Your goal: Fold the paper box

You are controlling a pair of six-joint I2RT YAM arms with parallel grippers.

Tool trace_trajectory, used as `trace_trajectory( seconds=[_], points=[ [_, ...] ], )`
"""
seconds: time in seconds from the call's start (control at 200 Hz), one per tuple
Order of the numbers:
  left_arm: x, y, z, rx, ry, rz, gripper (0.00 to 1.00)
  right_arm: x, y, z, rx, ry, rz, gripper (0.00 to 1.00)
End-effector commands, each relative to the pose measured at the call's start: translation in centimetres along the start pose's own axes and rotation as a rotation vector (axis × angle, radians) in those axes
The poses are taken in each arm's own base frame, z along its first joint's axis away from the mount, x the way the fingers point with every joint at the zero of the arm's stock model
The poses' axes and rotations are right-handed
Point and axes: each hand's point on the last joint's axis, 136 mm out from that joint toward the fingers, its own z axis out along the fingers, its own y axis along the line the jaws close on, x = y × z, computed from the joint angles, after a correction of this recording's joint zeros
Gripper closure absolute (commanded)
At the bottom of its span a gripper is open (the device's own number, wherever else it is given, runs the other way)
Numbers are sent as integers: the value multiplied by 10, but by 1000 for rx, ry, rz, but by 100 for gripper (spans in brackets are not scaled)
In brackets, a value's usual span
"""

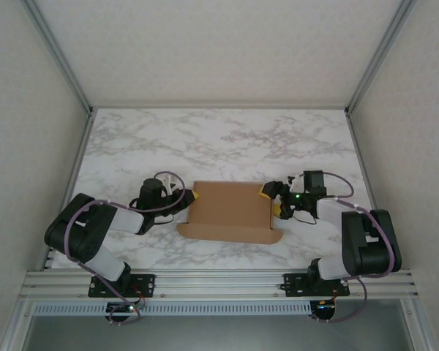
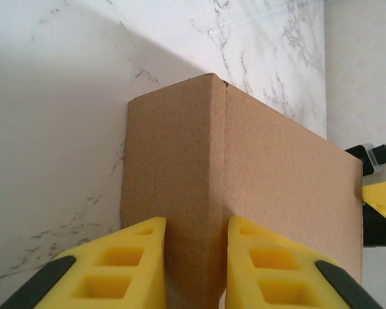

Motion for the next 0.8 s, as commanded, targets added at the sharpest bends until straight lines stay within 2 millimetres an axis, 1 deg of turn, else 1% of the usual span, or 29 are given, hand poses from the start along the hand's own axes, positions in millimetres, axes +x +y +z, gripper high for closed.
trace_trajectory(
  seconds=[0.0,0.095,0.205,0.245,0.28,0.31,0.335,0.381,0.421,0.461,0.516,0.621,0.631,0.636,0.641,0.646,0.651,0.706,0.751,0.796],
  points=[
    [68,96,-17,-340,182,-192,96,16,29,12,-117,96,-40,16],
    [69,97,-16,-340,189,-195,96,23,41,19,-138,127,-68,19],
    [69,96,-16,-345,189,-191,95,19,44,16,-124,92,-78,27],
    [67,96,-16,-348,187,-188,92,18,44,13,-110,74,-78,31],
    [65,95,-16,-354,184,-182,87,17,43,12,-95,59,-70,34],
    [63,94,-17,-361,179,-174,81,16,43,11,-86,51,-65,38],
    [62,93,-17,-369,175,-164,75,15,43,10,-79,44,-57,40],
    [57,91,-19,-388,157,-145,60,14,42,9,-69,38,-41,44],
    [53,87,-21,-410,141,-121,51,14,41,8,-55,35,-23,47],
    [46,80,-23,-430,119,-88,44,13,39,7,-41,31,-6,50],
    [34,67,-27,-464,76,-22,38,12,38,6,-26,26,7,53],
    [4,28,-36,-523,-27,164,31,11,39,1,-5,24,14,55],
    [4,23,-37,-521,-23,180,31,12,39,1,0,25,15,55],
    [0,20,-38,-527,-45,193,31,11,39,1,1,24,15,55],
    [1,19,-39,-531,-37,196,30,11,38,1,3,24,17,55],
    [-2,16,-39,-532,-51,208,30,12,39,1,4,25,17,55],
    [0,15,-40,-535,-43,215,30,11,39,0,3,24,16,55],
    [-10,-6,-44,-555,-81,325,27,11,40,-1,9,25,19,55],
    [-11,-19,-44,-569,-81,409,24,11,40,-2,20,29,18,55],
    [-9,-30,-43,-582,-63,497,24,12,41,-2,23,35,25,55]
  ],
)
